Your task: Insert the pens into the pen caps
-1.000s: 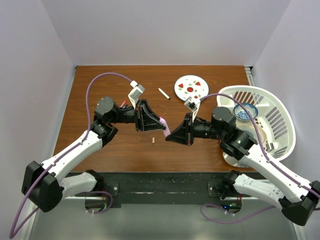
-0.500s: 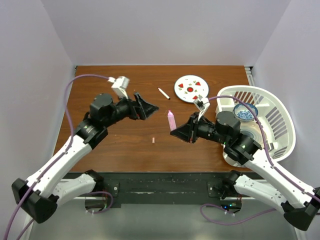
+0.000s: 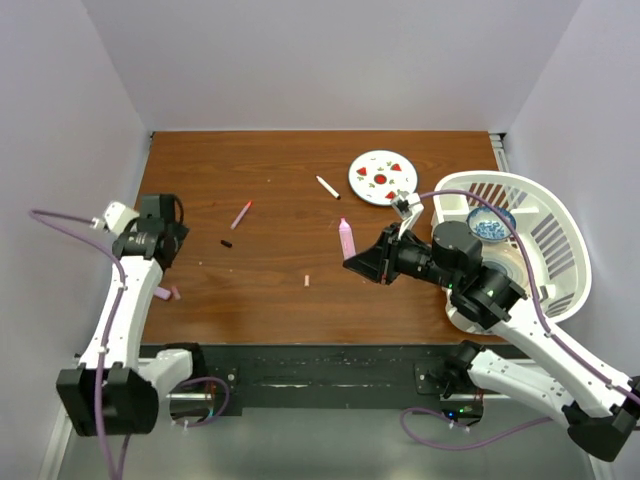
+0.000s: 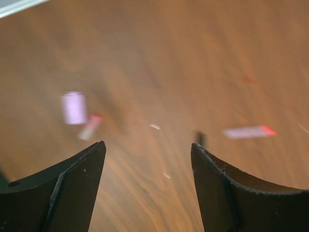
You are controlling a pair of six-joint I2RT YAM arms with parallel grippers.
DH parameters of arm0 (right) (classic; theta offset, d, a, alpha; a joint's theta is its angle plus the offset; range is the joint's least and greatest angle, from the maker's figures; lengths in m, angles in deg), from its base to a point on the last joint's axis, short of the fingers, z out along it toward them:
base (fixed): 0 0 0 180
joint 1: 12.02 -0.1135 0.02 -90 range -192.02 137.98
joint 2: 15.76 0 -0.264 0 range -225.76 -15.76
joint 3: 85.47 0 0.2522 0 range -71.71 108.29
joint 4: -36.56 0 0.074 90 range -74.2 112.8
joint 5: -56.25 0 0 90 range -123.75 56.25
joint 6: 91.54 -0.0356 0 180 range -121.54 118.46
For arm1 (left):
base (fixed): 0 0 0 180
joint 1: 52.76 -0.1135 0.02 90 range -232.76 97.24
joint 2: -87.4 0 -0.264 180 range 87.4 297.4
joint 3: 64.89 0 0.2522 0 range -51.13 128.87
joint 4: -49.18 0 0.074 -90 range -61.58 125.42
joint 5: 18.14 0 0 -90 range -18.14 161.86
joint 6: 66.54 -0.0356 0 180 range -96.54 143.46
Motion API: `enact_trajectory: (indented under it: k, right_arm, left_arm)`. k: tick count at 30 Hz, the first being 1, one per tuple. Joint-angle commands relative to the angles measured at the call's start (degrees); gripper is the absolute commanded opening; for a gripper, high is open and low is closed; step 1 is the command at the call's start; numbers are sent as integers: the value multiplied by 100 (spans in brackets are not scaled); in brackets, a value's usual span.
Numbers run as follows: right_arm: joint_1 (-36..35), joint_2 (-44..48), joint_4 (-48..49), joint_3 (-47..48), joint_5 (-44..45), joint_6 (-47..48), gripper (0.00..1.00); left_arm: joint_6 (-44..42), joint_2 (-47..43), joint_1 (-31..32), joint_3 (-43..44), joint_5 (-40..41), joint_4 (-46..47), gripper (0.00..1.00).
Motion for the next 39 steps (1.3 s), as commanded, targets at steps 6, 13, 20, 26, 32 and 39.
enact_trajectory:
  k: [6, 13, 20, 26, 32, 39]
  right_arm:
    - [-11, -28, -272, 592, -67, -12, 0]
    - [-2, -72, -202, 689, -32, -65, 0]
    - [-2, -212, -115, 768, -58, -135, 0]
    - [-2, -248, -44, 812, -76, -171, 0]
    - [-11, -248, -44, 786, -41, -135, 0]
    - [-2, -160, -79, 768, -67, -118, 0]
  left_arm:
    - [718, 199, -1354, -1061, 316, -62, 73]
    - [403, 533, -1917, -1413, 335, 728, 72]
    - [165, 902, -2022, -1571, 248, 1098, 74]
    - [24, 1517, -2163, -1572, -350, 1380, 70]
    - [59, 1808, -2154, -1650, -430, 1441, 66]
    - [60, 2001, -2154, -1800, -394, 1477, 42]
